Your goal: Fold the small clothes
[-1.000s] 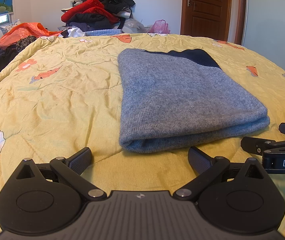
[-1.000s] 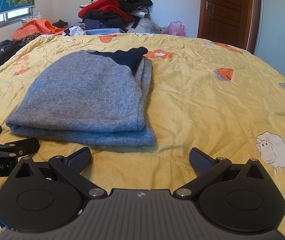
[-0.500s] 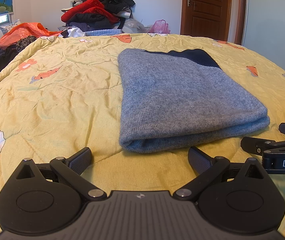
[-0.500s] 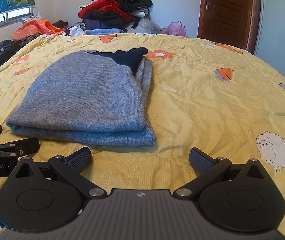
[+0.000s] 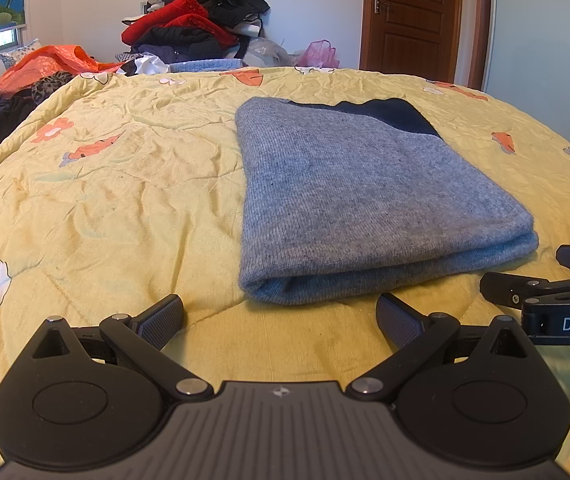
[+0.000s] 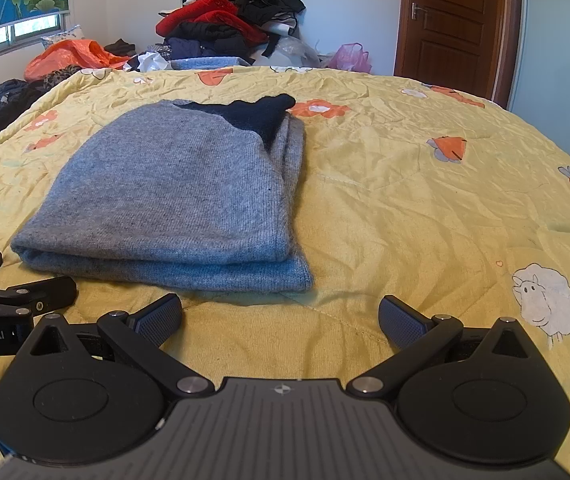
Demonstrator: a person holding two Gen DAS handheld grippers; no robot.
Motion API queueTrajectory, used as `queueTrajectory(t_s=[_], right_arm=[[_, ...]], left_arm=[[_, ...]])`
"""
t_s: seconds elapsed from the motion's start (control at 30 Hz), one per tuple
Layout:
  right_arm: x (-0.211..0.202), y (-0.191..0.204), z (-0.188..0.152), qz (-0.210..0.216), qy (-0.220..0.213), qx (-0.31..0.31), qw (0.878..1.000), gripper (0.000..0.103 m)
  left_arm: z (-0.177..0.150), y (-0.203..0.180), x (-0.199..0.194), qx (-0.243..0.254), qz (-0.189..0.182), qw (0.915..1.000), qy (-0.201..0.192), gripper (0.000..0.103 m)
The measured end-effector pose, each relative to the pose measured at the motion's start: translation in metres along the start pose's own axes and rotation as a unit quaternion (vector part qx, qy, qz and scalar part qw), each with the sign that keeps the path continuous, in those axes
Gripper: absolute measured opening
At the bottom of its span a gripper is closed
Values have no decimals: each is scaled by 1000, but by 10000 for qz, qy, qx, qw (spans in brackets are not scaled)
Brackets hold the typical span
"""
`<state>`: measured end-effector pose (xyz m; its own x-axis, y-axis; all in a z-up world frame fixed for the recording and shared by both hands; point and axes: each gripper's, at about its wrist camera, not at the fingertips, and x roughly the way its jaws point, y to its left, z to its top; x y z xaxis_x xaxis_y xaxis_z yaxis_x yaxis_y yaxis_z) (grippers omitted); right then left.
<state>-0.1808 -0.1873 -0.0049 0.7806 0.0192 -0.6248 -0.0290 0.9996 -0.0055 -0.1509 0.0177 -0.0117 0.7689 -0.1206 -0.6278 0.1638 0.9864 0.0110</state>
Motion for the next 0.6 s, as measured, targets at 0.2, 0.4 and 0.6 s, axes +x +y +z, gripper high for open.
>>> queueTrajectory(t_s=[0.2, 0.4, 0.6], right_arm=[[0, 0, 0, -1, 0, -1, 10000, 103], [0, 0, 0, -3, 0, 1, 10000, 103], [0, 0, 0, -3, 0, 0, 10000, 103]], left_arm=[[0, 0, 0, 2, -1, 10000, 0, 103], [0, 0, 0, 0, -2, 10000, 0, 103], [0, 0, 0, 1, 1, 10000, 0, 103]])
